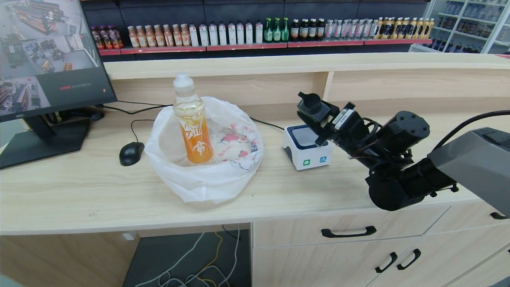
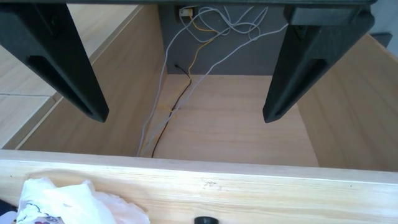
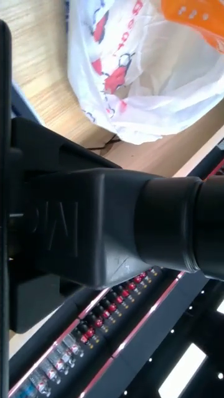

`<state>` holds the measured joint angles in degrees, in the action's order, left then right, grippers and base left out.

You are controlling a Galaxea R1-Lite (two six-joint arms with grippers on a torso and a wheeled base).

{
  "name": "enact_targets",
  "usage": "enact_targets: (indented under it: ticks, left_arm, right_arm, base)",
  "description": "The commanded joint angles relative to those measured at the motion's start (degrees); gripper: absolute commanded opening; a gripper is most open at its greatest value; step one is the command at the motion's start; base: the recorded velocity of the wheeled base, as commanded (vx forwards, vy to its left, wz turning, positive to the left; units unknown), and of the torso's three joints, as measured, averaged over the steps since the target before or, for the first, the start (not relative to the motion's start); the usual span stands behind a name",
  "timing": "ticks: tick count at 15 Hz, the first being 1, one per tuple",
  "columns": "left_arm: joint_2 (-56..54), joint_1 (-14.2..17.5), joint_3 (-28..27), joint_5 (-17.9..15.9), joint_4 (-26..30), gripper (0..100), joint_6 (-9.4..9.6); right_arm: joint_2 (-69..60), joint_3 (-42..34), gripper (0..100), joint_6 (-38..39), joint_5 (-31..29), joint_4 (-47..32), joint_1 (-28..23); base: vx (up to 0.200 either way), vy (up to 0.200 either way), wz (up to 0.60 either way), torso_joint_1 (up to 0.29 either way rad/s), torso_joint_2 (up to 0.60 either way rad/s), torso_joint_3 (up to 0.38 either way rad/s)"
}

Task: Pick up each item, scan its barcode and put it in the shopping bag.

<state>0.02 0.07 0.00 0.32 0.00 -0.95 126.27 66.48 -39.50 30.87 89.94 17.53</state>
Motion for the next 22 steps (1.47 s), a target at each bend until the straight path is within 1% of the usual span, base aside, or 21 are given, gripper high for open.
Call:
enact_targets:
  ticks: [1, 3, 22]
  left_arm:
    - [0.0, 0.0, 0.0, 0.0, 0.0, 100, -0.02]
    - [0.0, 0.0, 0.0, 0.0, 0.0, 100, -0.02]
    - [0.0, 0.0, 0.0, 0.0, 0.0, 100, -0.02]
  right_arm:
    - [1.5, 0.2, 0, -0.1, 1.7, 0.1, -1.4]
    - [2.1, 0.3, 0, 0.1, 3.2, 0.1, -1.5]
    - [3.6, 1.4, 0, -0.8, 4.0, 0.1, -1.2]
  base:
    - [0.000, 0.000, 0.00, 0.000, 0.00, 0.000]
    - [0.000, 0.000, 0.00, 0.000, 0.00, 0.000]
    - [0.000, 0.000, 0.00, 0.000, 0.00, 0.000]
